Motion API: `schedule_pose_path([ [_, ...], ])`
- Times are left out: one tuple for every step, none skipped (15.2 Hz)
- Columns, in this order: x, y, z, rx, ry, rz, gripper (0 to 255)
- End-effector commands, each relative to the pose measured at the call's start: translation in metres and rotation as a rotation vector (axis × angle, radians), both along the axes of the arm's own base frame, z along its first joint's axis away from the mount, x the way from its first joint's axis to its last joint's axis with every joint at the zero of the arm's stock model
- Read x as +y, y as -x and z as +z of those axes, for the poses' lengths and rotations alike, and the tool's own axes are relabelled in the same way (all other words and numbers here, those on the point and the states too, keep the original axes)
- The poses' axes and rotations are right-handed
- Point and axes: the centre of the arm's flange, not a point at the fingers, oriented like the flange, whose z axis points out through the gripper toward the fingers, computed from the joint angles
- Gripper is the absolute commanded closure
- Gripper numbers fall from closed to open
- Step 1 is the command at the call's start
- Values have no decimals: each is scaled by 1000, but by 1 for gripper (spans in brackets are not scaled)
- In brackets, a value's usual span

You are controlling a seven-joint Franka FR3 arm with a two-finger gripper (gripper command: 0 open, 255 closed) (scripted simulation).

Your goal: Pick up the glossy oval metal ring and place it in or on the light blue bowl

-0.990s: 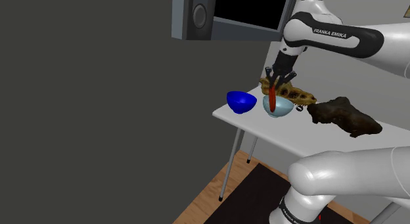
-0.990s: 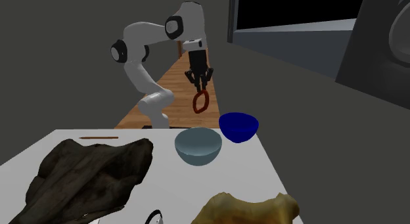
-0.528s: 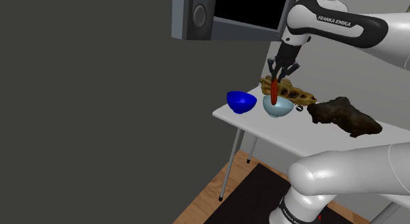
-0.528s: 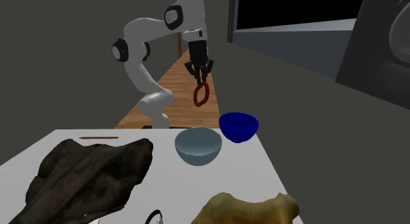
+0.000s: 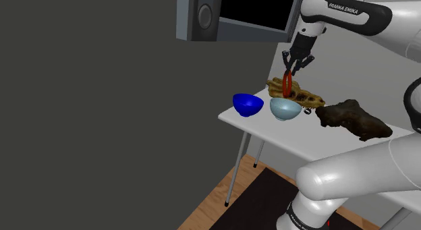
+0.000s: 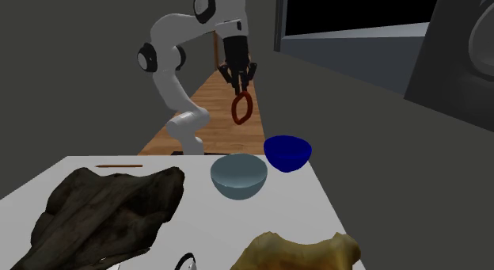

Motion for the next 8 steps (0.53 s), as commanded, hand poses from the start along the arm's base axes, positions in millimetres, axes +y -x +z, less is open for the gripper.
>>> schedule_pose_path([
  [-24,1,5,0,1,1,255],
  [-37,1,8,0,1,1,255],
  [-50,1,12,0,1,1,255],
  [-62,1,16,0,1,1,255],
  [-75,1,20,0,1,1,255],
  [-88,1,23,0,1,1,255],
  [-102,1,28,0,1,1,255],
  [-102,1,22,0,1,1,255],
])
